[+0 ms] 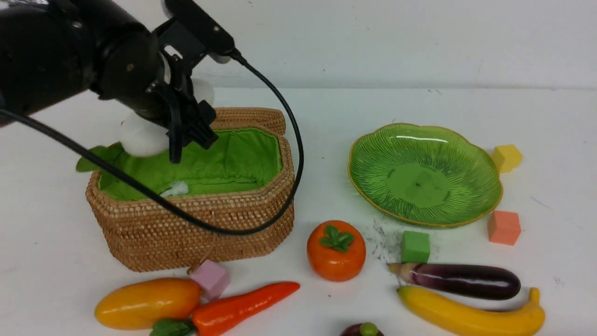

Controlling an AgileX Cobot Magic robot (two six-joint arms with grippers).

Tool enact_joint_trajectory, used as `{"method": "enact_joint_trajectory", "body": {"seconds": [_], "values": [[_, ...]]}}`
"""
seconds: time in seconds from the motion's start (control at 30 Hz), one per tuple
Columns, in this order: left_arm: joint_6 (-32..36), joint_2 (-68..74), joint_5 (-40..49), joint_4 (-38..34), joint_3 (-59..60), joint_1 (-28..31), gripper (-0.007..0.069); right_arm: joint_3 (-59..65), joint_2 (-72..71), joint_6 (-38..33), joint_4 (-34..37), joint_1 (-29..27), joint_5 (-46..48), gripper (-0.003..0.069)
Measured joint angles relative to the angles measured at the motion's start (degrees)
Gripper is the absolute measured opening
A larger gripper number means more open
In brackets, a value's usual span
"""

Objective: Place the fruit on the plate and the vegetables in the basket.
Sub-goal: Take a daikon with your left arm and place it on the basket on the left.

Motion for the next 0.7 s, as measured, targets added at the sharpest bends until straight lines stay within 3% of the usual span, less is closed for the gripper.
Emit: {"method": "enact_joint_trajectory", "body": {"seconds": [0.23, 0.7], "values": [[-0.6, 6.0, -7.2, 0.4, 0.0, 0.0, 0.0531, 0.0, 0.0, 0.0, 0.0, 0.0, 0.0, 0.0242], [-7.4, 6.9, -7.4, -1.1, 0.0, 0.0, 0.0531, 0.0, 0.0, 0.0, 0.0, 0.0, 0.0, 0.0242]]}}
